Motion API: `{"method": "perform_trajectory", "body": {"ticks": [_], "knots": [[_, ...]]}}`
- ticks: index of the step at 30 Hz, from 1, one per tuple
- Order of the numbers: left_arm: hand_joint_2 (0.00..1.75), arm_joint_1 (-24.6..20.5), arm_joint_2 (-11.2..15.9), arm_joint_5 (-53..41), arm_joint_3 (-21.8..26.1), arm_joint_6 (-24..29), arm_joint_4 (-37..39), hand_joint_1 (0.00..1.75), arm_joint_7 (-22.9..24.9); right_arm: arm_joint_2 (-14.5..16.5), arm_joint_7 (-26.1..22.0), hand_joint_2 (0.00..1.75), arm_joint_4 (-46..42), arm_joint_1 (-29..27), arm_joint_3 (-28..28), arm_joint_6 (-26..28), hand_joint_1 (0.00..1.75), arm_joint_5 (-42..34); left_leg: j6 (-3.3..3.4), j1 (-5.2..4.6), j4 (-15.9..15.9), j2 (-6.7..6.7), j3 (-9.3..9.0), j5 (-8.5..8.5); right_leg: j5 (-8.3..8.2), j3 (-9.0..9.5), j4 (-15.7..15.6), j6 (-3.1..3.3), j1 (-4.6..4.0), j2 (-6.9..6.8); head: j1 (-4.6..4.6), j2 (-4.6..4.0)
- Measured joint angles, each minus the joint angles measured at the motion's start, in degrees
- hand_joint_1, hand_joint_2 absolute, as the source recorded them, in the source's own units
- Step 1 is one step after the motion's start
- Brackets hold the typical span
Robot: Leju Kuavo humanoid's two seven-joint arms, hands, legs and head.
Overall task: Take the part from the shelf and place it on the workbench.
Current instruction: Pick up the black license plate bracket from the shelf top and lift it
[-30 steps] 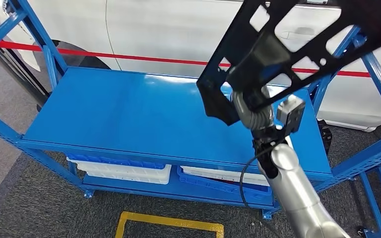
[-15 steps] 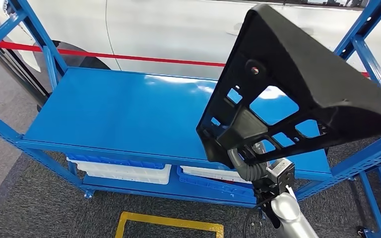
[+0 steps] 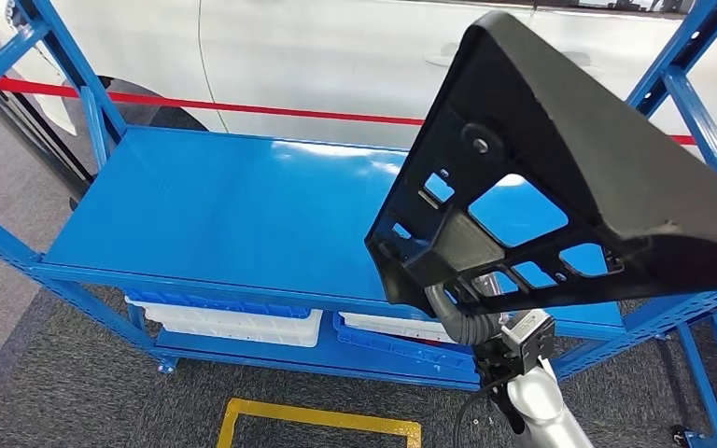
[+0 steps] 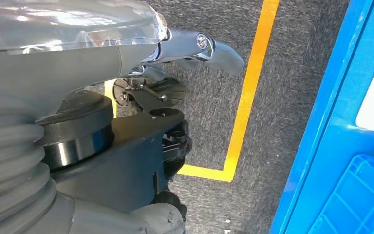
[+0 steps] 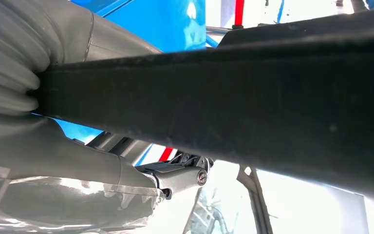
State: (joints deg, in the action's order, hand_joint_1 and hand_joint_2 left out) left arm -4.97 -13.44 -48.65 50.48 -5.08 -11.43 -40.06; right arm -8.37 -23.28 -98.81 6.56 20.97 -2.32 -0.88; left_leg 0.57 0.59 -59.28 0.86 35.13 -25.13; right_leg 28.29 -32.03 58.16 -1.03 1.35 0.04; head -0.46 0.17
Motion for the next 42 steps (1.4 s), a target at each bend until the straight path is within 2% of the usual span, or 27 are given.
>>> {"method": "perform_trajectory", "body": {"ticks": [4,7,8,9,11,12,13,14,15,16,18,19,21,23,25,27,28,29,30,32,33,34,36,38,39,40,42], "knots": [[1.75,0.0,0.1,-0.3,0.2,-0.7,0.0,0.0,0.2,1.4,-0.7,1.75,-0.4,-0.9,0.3,1.0,1.75,0.6,0.12,-0.13,-0.1,-0.01,0.03,-0.08,-0.07,0.05,-0.2,-0.13,0.12,0.0,-0.02,0.01],[1.75,0.0,0.3,-0.9,0.2,-0.8,0.0,0.0,1.0,2.6,-0.8,1.75,-0.3,-0.9,0.7,1.1,1.75,0.3,1.06,-0.15,1.1,-0.16,-0.65,0.52,-0.16,0.53,-0.8,-0.84,0.3,-0.03,0.0,0.0],[1.75,0.0,0.3,-1.1,0.2,-0.8,0.0,0.0,1.2,2.9,-0.9,1.75,-0.3,-0.8,0.8,1.1,1.75,0.2,1.42,0.04,2.1,-0.27,-1.1,1.05,0.64,0.37,-0.1,-0.88,0.24,-0.01,0.1,0.0],[1.75,0.0,0.3,-1.3,0.2,-0.8,0.0,0.0,1.5,3.2,-0.9,1.75,-0.1,-0.7,0.8,1.1,1.75,0.1,1.66,0.19,2.8,-0.4,-1.46,1.54,2.15,-0.32,1.7,-0.83,0.2,0.01,0.19,0.0],[1.75,0.0,0.3,-1.6,0.2,-0.7,0.0,0.0,1.8,3.6,-1.0,1.75,0.2,-0.6,1.0,1.1,1.75,-0.3,1.89,0.2,3.1,-0.5,-1.51,1.86,6.28,-3.19,8.4,-0.71,0.32,0.04,0.34,0.0],[1.75,0.0,0.3,-1.8,0.2,-0.7,0.0,0.0,1.9,3.8,-1.0,1.75,0.3,-0.6,1.1,1.1,1.75,-0.4,1.85,0.19,3.1,-0.5,-1.37,1.89,7.65,-4.6,11.8,-0.78,0.42,0.02,0.35,0.0],[1.75,0.0,0.4,-1.8,0.2,-0.7,0.0,0.0,2.0,4.0,-1.0,1.75,0.5,-0.7,1.2,1.1,1.75,-0.5,1.78,0.22,2.9,-0.5,-1.22,1.9,7.93,-5.35,13.6,-0.92,0.58,0.0,0.37,0.0],[1.75,0.1,0.4,-1.9,0.2,-0.6,0.0,0.0,2.1,4.1,-1.0,1.75,0.6,-0.7,1.2,1.1,1.75,-0.6,1.62,0.31,2.7,-0.49,-1.03,1.89,7.05,-5.13,13.4,-1.09,0.79,-0.02,0.37,0.0],[1.75,0.1,0.4,-1.9,0.2,-0.6,0.0,0.0,2.2,4.2,-1.1,1.75,0.7,-0.8,1.4,1.1,1.75,-0.7,1.35,0.47,2.3,-0.47,-0.8,1.82,5.3,-3.82,11.1,-1.29,1.04,-0.05,0.38,0.0],[1.75,0.1,0.4,-1.9,0.2,-0.6,0.0,0.0,2.3,4.4,-1.2,1.75,0.8,-0.8,1.5,1.2,1.75,-0.7,0.92,0.62,1.8,-0.44,-0.52,1.67,3.61,-1.87,7.3,-1.56,1.32,-0.08,0.4,0.0],[1.75,0.1,0.4,-1.9,0.2,-0.5,0.0,0.0,2.4,4.8,-1.5,1.75,0.8,-1.1,1.9,1.6,1.75,-0.7,-0.13,0.69,0.8,-0.31,0.05,1.4,1.42,0.91,2.2,-1.56,1.34,0.25,0.51,0.01],[1.75,0.2,0.5,-1.8,0.2,-0.5,0.0,0.0,2.4,5.0,-1.6,1.75,0.8,-1.3,2.1,1.8,1.75,-0.7,-0.65,0.59,0.4,-0.25,0.27,1.39,1.32,1.24,1.3,-1.26,1.23,0.47,0.53,0.01],[1.75,0.3,0.6,-1.8,0.2,-0.5,0.0,0.0,2.6,5.3,-1.8,1.75,0.8,-1.8,2.4,2.0,1.75,-0.6,-1.48,0.54,0.2,-0.1,0.53,1.73,1.1,0.55,1.8,-0.25,1.02,0.76,0.46,0.0],[1.75,0.6,0.6,-1.8,0.2,-0.4,0.0,0.0,3.0,5.5,-2.0,1.75,0.8,-2.1,2.8,2.0,1.75,-0.5,-2.06,0.77,-0.5,-0.16,1.16,1.02,0.7,-0.1,1.8,0.74,1.02,0.64,0.41,0.0],[1.75,0.9,0.6,-1.8,0.2,-0.3,0.0,0.0,3.4,5.8,-2.0,1.75,0.8,-2.5,3.1,2.1,1.75,-0.5,-2.27,0.89,-4.7,-0.39,2.68,-2.98,-0.01,-0.93,1.7,1.74,0.9,0.41,0.36,0.01],[1.75,1.0,0.7,-2.0,0.2,-0.3,0.0,0.0,4.0,5.9,-2.0,1.75,1.0,-3.1,3.4,2.2,1.75,-0.5,-2.28,0.84,-12.1,-0.47,4.61,-7.96,-0.74,-1.97,1.8,2.36,0.42,0.1,0.33,0.01],[1.75,1.1,0.8,-2.1,0.2,-0.4,0.0,0.0,4.2,5.9,-2.0,1.75,1.1,-3.3,3.5,2.3,1.75,-0.5,-2.2,0.79,-14.6,-0.47,4.89,-9.1,-1.11,-2.52,1.8,2.49,0.15,-0.05,0.32,0.01],[1.75,1.1,0.8,-2.2,0.2,-0.5,0.0,0.0,4.5,5.9,-2.0,1.75,1.2,-3.5,3.6,2.4,1.75,-0.6,-2.01,0.72,-15.4,-0.47,4.28,-9.08,-1.46,-3.08,1.9,2.57,-0.12,-0.15,0.34,0.01],[1.75,1.2,0.9,-2.4,0.2,-0.7,0.0,0.0,4.7,5.9,-2.0,1.75,1.3,-3.6,3.6,2.6,1.75,-0.6,-1.68,0.59,-13.8,-0.47,2.57,-8.0,-1.8,-3.6,2.0,2.59,-0.35,-0.19,0.33,0.0],[1.75,1.1,1.1,-2.8,0.2,-0.9,0.0,0.0,5.1,5.9,-2.0,1.75,1.4,-3.7,3.7,3.0,1.75,-0.7,-0.5,0.08,-6.5,-0.47,-2.84,-5.72,-2.45,-4.39,2.2,2.5,-0.68,-0.2,0.35,0.0],[1.75,1.1,1.2,-3.0,0.1,-1.0,0.0,0.0,5.2,6.0,-2.0,1.75,1.4,-3.6,3.7,3.2,1.75,-0.8,-0.05,-0.19,-2.8,-0.47,-5.19,-5.25,-2.8,-4.64,2.2,2.33,-0.74,-0.2,0.38,0.0],[1.75,1.1,1.3,-3.2,0.1,-1.2,0.0,0.0,5.3,6.0,-2.0,1.75,1.4,-3.6,3.7,3.4,1.75,-0.8,0.26,-0.47,-0.3,-0.46,-6.64,-5.16,-3.17,-4.76,2.1,2.04,-0.72,-0.25,0.39,0.01],[1.75,1.1,1.3,-3.6,0.0,-1.6,0.0,0.0,5.5,6.1,-1.9,1.75,1.4,-3.4,3.6,3.9,1.75,-1.0,0.36,-0.84,1.2,-0.44,-7.06,-4.94,-4.03,-4.81,1.7,1.25,-0.49,-0.33,0.36,0.01],[1.75,1.2,1.3,-4.2,-0.3,-2.0,0.0,0.0,5.7,6.1,-1.7,1.75,1.4,-3.3,3.4,4.8,1.75,-1.3,0.76,-0.61,2.3,-0.63,-6.73,-3.59,-4.11,-5.16,1.8,0.51,-0.52,-0.16,0.38,0.0],[1.75,1.2,1.3,-4.4,-0.4,-2.0,0.0,0.0,5.8,6.0,-1.5,1.75,1.4,-3.1,3.2,5.0,1.75,-1.5,1.15,-0.47,2.9,-0.78,-6.43,-2.75,-2.88,-5.66,2.6,0.25,-0.62,-0.02,0.49,0.0],[1.75,1.2,1.3,-4.6,-0.5,-2.1,0.0,0.0,5.8,6.0,-1.4,1.75,1.4,-3.0,2.9,5.3,1.75,-1.6,1.48,-0.33,3.3,-0.93,-6.0,-1.96,-0.79,-6.38,4.4,0.08,-0.71,0.13,0.58,0.0],[1.75,1.2,1.3,-5.0,-0.6,-2.1,0.0,0.0,5.9,5.9,-1.3,1.75,1.4,-2.8,2.6,5.6,1.75,-1.8,1.89,-0.52,3.2,-1.08,-4.61,-0.93,4.41,-7.95,10.2,-0.17,-0.65,0.19,0.74,0.01]]}}
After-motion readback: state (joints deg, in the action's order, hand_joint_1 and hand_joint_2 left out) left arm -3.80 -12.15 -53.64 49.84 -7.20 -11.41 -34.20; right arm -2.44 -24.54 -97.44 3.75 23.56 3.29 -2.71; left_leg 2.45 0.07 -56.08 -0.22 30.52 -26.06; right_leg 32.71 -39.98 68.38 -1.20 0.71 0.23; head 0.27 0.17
